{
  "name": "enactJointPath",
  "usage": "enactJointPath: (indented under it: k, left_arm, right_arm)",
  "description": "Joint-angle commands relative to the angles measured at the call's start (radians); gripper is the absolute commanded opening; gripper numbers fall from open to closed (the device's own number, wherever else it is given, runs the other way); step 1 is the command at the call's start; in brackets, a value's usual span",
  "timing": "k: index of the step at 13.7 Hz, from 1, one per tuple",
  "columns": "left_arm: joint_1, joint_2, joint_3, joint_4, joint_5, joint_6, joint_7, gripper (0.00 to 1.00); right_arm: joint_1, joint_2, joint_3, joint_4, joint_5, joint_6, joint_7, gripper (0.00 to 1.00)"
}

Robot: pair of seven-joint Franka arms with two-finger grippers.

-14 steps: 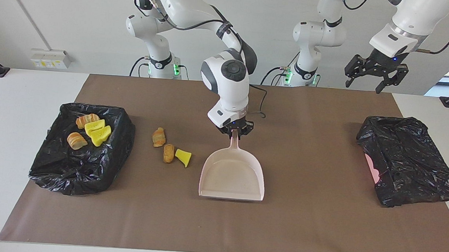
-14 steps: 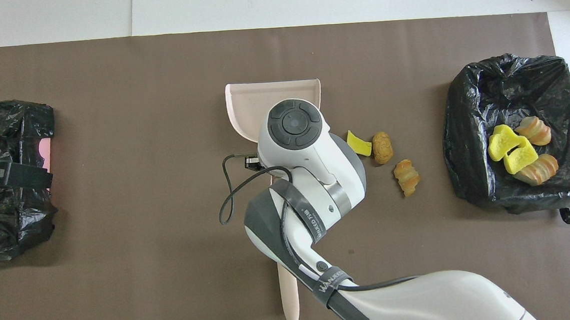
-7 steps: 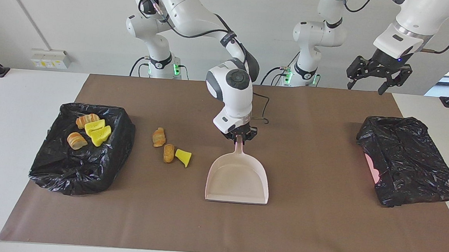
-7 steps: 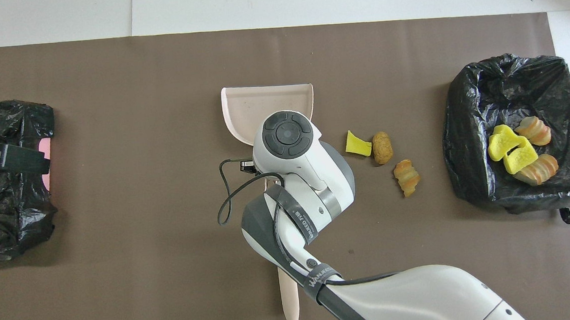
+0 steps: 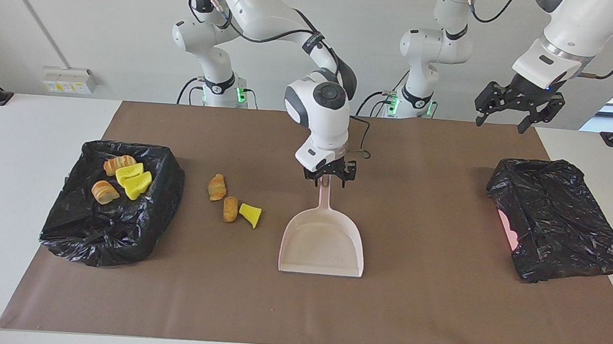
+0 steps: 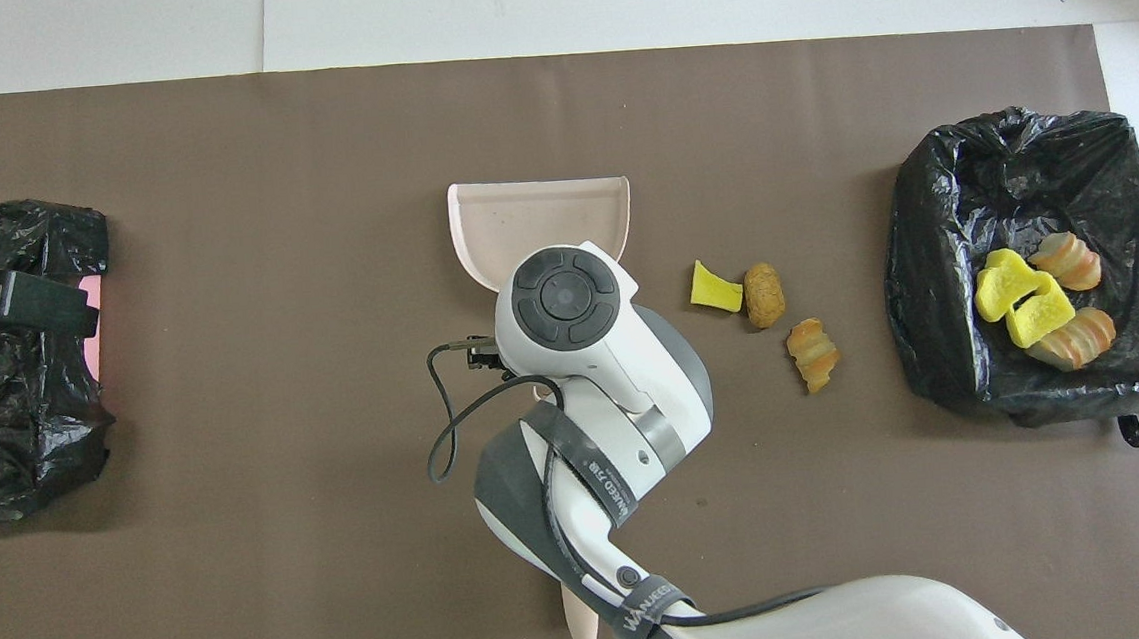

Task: Sweep and dump trash in bin

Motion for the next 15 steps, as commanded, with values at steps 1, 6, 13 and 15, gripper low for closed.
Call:
enactJointPath:
  k: [1,6,13,15]
  left_arm:
    - [-0.005,-0.008,0.008,0.019,0.023,-0.037,-0.015,1.00]
    - [-0.006,-0.022,0.008,0.001,0.023,-0.049,-0.019,1.00]
    - [-0.026,-0.048,0.002,-0.048,0.009,0.000,-0.022,1.00]
    - [-0.052,-0.057,-0.001,-0.085,0.006,0.095,-0.022,1.00]
  right_arm:
    - [-0.002,-0.195,0.000,-0.182,0.029,-0.035,-0.003,1.00]
    - [0.054,-0.423,0.038,-0.440,0.106,-0.082,0.004,1.00]
    - [0.232,-0.630,0.038,-0.788,0.264,-0.011,0.014,1.00]
    - [0.290,-0.610,0.038,-0.831,0.274,0.066,0.057,1.00]
